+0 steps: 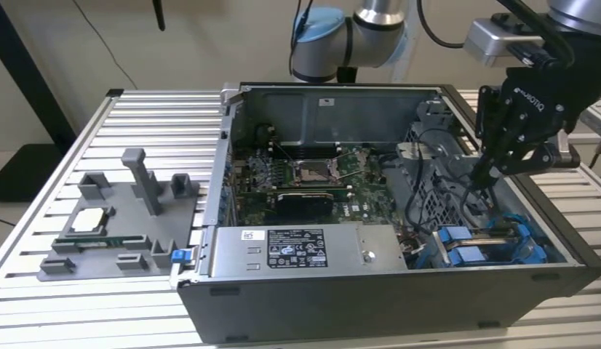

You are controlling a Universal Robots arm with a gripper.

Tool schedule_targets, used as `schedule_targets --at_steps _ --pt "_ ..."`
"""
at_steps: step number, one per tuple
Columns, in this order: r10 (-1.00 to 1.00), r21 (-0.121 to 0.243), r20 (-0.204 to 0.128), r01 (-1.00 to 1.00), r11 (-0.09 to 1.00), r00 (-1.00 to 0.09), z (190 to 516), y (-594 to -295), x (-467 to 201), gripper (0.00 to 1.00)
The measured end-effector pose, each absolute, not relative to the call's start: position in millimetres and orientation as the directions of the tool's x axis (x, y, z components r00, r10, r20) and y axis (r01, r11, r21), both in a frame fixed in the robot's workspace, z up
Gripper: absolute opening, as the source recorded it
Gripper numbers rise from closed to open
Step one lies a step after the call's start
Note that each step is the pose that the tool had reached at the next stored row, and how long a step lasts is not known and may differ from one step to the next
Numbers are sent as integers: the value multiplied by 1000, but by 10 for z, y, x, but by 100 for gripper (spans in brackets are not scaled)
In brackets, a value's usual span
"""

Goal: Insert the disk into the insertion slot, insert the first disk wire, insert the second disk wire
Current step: 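Insert the second disk wire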

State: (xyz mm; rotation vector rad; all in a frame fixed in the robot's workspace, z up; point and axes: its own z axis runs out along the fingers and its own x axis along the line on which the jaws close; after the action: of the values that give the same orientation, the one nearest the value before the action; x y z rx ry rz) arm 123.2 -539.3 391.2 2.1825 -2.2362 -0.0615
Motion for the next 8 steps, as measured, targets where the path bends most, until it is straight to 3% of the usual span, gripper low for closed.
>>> schedule_targets --at_steps 8 --pt "-1000 40 -16 -999 24 -25 3912 -5393 1206 0"
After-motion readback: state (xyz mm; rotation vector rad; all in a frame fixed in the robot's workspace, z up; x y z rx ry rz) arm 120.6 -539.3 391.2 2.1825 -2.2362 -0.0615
